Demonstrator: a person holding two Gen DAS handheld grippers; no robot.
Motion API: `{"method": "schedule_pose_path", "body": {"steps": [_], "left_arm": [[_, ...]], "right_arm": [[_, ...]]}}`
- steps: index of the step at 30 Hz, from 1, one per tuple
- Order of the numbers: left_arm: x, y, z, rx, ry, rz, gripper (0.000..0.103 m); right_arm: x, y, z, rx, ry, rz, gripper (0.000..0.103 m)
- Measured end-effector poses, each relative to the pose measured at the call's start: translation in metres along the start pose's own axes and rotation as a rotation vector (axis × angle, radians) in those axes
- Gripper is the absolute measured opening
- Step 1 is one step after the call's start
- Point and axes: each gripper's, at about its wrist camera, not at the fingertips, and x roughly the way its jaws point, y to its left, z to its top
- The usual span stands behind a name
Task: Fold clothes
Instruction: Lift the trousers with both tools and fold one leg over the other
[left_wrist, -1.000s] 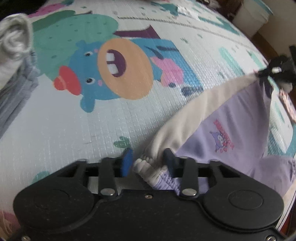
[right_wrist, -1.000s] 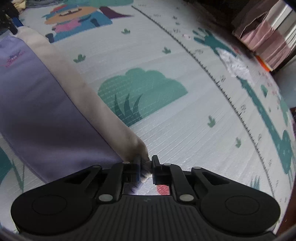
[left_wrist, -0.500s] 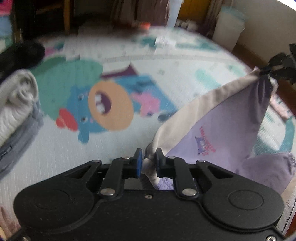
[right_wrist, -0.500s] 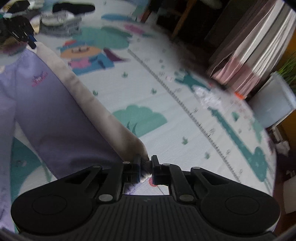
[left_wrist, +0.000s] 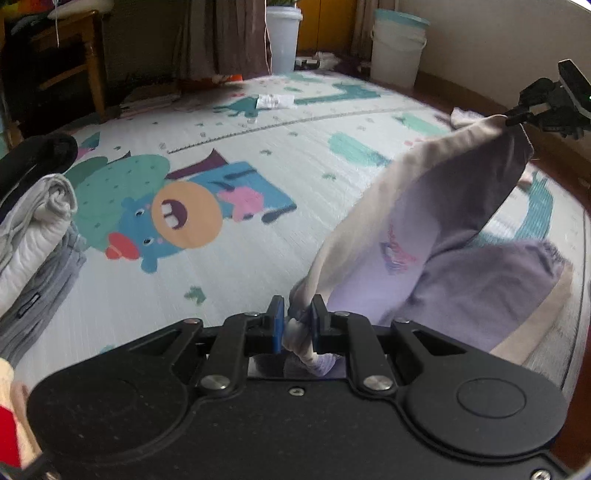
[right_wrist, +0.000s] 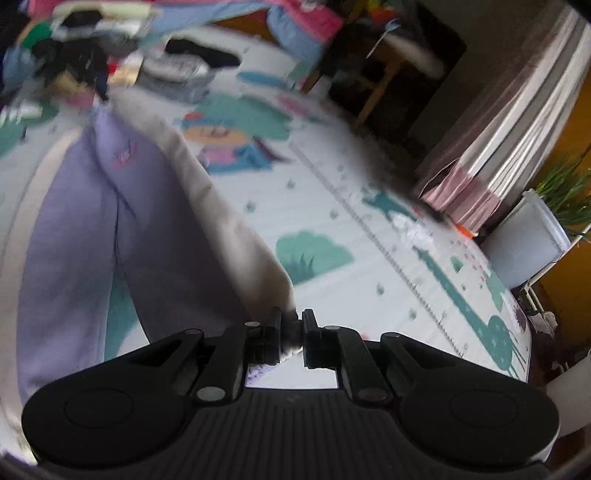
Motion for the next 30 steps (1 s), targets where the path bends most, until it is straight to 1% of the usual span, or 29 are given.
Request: {"method": "schedule_pose_path", "body": {"steps": [2,3,6,7,8,9,11,14,17,19,22,23,27,30], "left_arm": [[0.004,0.001,0.005,0.002,0.001,0.022,0.012],[0.005,0.001,0.010,0.003,-0.011,0.037,0.012],[0.005,0.001,0.025,0.006,-0.056,0.074,0.012],[0.002,-0.001,0.028,0.012,-0.073,0.071,0.012],[-0.001,-0.006,0.026,0.036,-0.074,0.062,0.012],[-0.003,-0.013,0.022,0.079,-0.060,0.052,0.012],[-0.005,-0.026,0.011,0.157,-0.026,0.035,0.012],[-0.006,-0.037,-0.014,0.225,0.044,0.020,0.012],[-0.009,-0.035,-0.029,0.202,0.071,0.027,0.012],[-0.009,-0.036,-0.036,0.208,0.086,0.027,0.012],[-0.009,-0.040,-0.044,0.232,0.112,0.015,0.012],[-0.009,-0.043,-0.045,0.254,0.122,0.012,0.012],[-0.005,-0.050,-0.057,0.335,0.181,0.007,0.012],[-0.002,-0.053,-0.061,0.359,0.203,0.002,0.012]], "right_arm": [[0.015,0.001,-0.007,0.011,0.021,0.003,0.012],[0.021,0.000,-0.007,0.003,0.024,-0.012,0.011],[0.021,-0.009,0.003,-0.006,-0.032,-0.094,0.011],[0.017,-0.010,0.006,-0.027,-0.053,-0.117,0.011],[0.012,-0.005,0.007,-0.077,-0.065,-0.125,0.011],[0.007,0.003,0.004,-0.129,-0.070,-0.121,0.011],[-0.003,0.024,-0.007,-0.197,-0.070,-0.102,0.011],[-0.016,0.063,-0.033,-0.282,-0.041,-0.048,0.011],[-0.029,0.100,-0.057,-0.353,-0.006,0.010,0.011],[-0.036,0.120,-0.071,-0.405,0.011,0.027,0.011],[-0.050,0.139,-0.080,-0.463,0.002,0.028,0.011],[-0.054,0.145,-0.082,-0.477,0.000,0.031,0.011],[-0.057,0.162,-0.087,-0.488,0.017,0.114,0.011],[-0.058,0.175,-0.091,-0.496,0.029,0.176,0.011]]}}
